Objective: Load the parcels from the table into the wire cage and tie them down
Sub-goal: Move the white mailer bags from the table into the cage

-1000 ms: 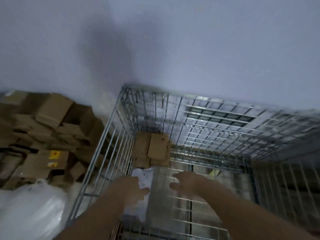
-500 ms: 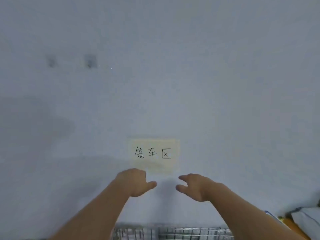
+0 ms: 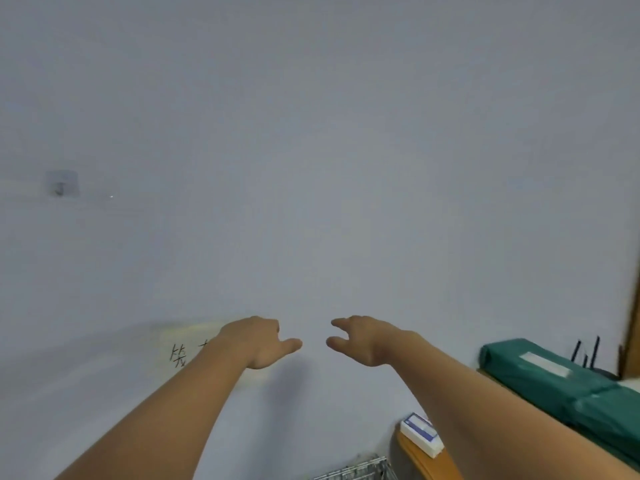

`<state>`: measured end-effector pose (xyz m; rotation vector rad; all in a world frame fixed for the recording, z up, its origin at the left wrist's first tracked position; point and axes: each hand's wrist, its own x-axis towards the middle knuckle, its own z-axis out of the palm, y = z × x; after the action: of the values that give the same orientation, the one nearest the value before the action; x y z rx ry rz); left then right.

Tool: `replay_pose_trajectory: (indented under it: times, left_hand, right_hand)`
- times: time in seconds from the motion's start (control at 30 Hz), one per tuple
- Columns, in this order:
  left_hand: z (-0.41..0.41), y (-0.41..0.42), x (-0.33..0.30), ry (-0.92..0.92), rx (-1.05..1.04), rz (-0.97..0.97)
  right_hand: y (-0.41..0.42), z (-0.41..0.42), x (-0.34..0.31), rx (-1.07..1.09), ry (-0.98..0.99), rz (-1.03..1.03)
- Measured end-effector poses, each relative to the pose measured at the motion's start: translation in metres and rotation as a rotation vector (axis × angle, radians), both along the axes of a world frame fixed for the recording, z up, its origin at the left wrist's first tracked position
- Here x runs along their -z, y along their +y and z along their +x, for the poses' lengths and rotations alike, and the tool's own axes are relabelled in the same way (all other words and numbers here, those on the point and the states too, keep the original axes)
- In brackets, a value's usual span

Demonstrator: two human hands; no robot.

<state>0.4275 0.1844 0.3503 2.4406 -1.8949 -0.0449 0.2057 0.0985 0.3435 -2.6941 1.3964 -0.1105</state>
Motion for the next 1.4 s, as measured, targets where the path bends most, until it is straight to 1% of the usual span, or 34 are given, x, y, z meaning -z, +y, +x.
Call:
replay_pose_trajectory:
  times: [0.13, 0.27, 0.4, 0.5, 0.63, 0.73, 0.87, 1.0, 1.17, 1.3, 1.4]
  left_hand:
    - [-0.039, -0.036, 0.023, 0.049, 0.1, 0.018]
    - [-0.092, -0.073, 0.048, 0.111, 0.227, 0.068]
    - [-0.171, -0.102, 0.063, 0.172, 0.428, 0.109]
    - [-0.228, -0.118, 0.07, 0.16, 0.573, 0.121]
    - [-0.288, -0.139, 0.085, 0.12, 0.698, 0.154]
    - [-0.325, -0.158, 0.104, 0.085, 0.747, 0.181]
    - [-0.369, -0.188, 0.14, 0.098, 0.742, 0.233]
    - [-0.415, -0.231, 0.185, 0.098, 0.714, 0.314]
    - [-0.476, -0.283, 0.246, 0.162, 0.629, 0.431]
    - [-0.513, -0.306, 0.295, 0.242, 0.555, 0.511]
    - [-0.532, -0.325, 0.335, 0.326, 0.456, 0.588]
  right_hand:
    - [-0.012, -0.071, 0.015, 0.135, 0.048, 0.028]
    - [-0.012, -0.16, 0.034, 0.347, 0.069, 0.078]
    - [0.003, -0.253, 0.05, 0.563, 0.092, 0.132]
    - [0.019, -0.305, 0.061, 0.706, 0.105, 0.161]
    - [0.024, -0.346, 0.08, 0.786, 0.087, 0.185]
    - [0.015, -0.371, 0.102, 0.815, 0.059, 0.216]
    - [-0.014, -0.407, 0.14, 0.818, 0.025, 0.263]
    - [-0.064, -0.447, 0.184, 0.766, 0.03, 0.334]
    - [-0.134, -0.499, 0.245, 0.677, 0.022, 0.434]
    - [-0.173, -0.53, 0.297, 0.681, 0.029, 0.523]
    - [-0.2, -0.546, 0.333, 0.687, 0.028, 0.586]
